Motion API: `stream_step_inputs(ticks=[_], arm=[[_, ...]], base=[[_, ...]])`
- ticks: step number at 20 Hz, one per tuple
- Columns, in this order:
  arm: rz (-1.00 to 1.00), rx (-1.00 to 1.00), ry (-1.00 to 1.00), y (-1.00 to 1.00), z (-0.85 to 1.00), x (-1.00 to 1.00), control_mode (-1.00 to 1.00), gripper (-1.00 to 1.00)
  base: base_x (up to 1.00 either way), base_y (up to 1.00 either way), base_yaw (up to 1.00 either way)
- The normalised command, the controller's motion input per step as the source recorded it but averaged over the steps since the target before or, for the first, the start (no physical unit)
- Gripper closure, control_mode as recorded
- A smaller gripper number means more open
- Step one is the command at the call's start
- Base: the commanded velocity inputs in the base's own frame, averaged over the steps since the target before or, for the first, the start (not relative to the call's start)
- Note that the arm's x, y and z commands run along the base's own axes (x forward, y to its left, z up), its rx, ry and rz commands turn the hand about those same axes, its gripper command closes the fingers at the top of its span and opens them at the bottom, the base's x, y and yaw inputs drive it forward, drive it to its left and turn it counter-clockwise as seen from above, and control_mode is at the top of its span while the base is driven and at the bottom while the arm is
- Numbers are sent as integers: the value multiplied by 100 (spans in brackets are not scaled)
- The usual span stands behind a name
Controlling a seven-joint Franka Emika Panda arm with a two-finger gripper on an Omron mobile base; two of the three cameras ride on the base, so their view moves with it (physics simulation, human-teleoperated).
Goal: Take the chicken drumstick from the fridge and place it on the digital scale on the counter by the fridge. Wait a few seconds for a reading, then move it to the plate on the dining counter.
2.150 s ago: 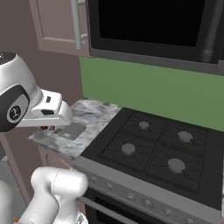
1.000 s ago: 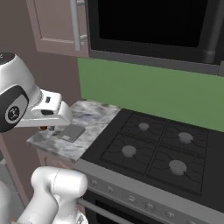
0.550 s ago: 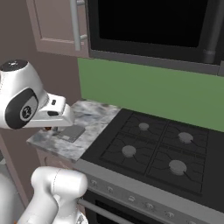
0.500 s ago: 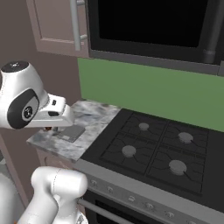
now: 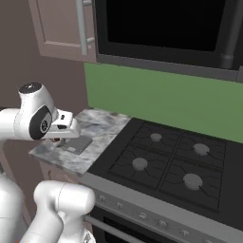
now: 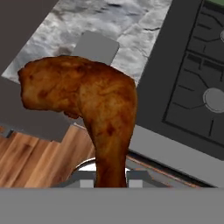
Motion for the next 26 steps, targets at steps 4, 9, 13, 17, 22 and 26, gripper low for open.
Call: stream_step_inputs(ticks=[4,9,13,17,22,26], arm=[[0,5,0,23,-53,100,-100,100],[1,9,2,6,-49,100,-100,100],[3,3,8,0,-27,91,-100,100],[0,-1,17,1,0,36,-100,100],[0,-1,15,2,-27,26,-100,100],[0,0,3,21,-68,32,-100,100]], base=[[0,0,0],[0,0,0],[0,0,0],[0,0,0],[0,0,0],[0,0,0]])
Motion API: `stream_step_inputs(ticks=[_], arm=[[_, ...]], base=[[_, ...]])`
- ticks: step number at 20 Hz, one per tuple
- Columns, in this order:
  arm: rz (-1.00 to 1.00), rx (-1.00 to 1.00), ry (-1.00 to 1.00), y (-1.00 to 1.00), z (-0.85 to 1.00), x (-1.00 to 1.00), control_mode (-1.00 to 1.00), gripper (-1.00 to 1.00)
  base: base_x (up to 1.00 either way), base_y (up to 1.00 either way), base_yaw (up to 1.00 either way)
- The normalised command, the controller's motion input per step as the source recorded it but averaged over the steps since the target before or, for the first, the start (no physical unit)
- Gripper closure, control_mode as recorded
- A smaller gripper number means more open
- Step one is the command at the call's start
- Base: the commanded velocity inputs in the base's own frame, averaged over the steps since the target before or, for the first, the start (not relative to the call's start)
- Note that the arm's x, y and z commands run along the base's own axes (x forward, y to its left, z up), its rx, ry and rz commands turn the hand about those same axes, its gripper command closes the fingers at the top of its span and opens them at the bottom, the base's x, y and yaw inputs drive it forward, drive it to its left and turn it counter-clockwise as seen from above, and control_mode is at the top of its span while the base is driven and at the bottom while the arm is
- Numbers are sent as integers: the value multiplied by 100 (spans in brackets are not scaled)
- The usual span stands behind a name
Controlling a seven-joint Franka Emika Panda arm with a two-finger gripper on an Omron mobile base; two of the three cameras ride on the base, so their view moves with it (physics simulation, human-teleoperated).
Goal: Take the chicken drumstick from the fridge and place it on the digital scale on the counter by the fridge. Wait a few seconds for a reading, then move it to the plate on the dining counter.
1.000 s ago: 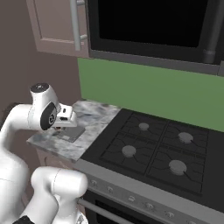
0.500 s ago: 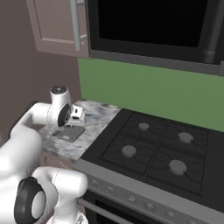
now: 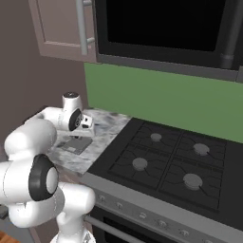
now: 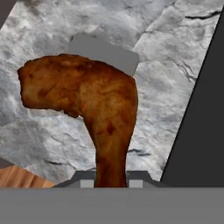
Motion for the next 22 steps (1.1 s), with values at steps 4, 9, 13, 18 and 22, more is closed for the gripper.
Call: stream_step_inputs(ticks=[4,9,13,18,22], arm=[[0,0,1,24,-65,24,-100,100],[0,0,0,23,-52,22,-100,100],[0,0,0,19,-32,46,-100,100],[0,0,1,17,-15,53,-100,100],[0,0,7,0,0,35,-100,100]], base=[[0,0,0],[0,0,0],[0,0,0],[0,0,0],[0,0,0]])
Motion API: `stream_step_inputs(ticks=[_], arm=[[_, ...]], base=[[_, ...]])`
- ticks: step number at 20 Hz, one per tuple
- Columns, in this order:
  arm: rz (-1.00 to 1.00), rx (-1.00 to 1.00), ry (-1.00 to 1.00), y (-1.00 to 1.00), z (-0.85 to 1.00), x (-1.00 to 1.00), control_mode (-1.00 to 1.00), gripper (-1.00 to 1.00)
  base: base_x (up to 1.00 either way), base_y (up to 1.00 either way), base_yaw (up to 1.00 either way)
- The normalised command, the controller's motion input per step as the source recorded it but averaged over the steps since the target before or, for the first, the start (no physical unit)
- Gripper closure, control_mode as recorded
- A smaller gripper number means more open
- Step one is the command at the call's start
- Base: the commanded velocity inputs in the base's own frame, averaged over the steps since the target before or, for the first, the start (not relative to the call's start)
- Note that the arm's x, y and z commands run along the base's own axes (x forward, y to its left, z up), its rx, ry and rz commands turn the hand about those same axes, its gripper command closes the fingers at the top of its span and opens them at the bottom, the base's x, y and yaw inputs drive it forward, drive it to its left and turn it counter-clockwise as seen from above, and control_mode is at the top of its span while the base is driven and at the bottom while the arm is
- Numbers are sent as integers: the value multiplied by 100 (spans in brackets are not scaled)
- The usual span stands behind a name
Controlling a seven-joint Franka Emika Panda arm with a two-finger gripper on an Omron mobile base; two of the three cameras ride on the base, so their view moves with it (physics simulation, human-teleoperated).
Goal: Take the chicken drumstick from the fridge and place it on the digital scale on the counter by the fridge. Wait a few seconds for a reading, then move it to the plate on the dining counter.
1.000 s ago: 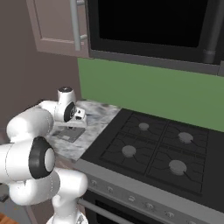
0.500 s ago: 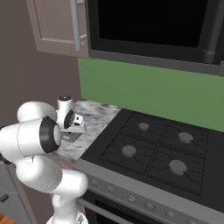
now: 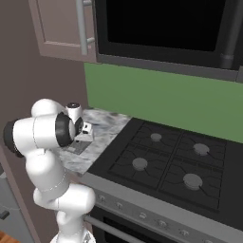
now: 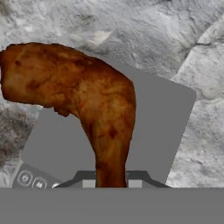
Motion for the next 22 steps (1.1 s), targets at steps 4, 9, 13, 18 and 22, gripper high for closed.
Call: stream_step_inputs(ticks=[4,9,13,18,22], arm=[[0,0,7,0,-3,29,-100,100],[0,0,6,0,-20,4,-100,100],[0,0,3,0,-10,0,-100,100],[0,0,-2,0,5,-15,-100,100],[0,0,-4,2,1,-21,-100,100]], base=[[0,0,0],[0,0,0],[0,0,0],[0,0,0],[0,0,0]])
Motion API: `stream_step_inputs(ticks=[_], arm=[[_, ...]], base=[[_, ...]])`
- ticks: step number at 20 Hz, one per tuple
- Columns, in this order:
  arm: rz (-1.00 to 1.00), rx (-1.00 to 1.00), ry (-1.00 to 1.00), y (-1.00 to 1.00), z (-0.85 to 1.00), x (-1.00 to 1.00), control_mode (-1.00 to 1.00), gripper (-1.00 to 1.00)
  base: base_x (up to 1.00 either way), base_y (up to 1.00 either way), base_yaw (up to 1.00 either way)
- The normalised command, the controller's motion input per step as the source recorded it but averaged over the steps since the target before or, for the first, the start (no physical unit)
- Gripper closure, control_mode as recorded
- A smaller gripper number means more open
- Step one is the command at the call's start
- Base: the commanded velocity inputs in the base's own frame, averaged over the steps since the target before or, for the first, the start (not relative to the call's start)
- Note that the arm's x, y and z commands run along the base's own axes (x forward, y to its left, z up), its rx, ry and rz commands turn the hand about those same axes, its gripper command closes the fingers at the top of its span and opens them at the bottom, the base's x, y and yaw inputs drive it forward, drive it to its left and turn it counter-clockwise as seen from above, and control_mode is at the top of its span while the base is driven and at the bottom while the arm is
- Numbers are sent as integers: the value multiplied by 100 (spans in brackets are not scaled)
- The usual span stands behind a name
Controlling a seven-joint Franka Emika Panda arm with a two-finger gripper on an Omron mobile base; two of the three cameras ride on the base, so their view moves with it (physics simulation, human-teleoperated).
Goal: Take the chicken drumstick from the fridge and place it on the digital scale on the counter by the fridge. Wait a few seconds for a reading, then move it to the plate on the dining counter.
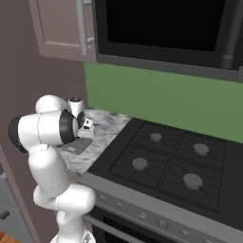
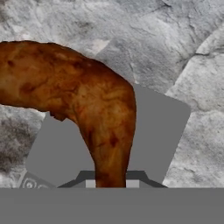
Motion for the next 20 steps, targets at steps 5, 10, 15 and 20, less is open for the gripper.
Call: stream_step_inputs(ticks=[5,10,15,20], arm=[[0,0,-1,16,-5,-4,-100,100],[0,0,0,24,0,5,-100,100],[0,0,0,0,0,0,-100,-100],[0,0,0,0,0,0,-100,-100]], base=[[0,0,0],[0,0,0],[0,0,0],[0,0,0]])
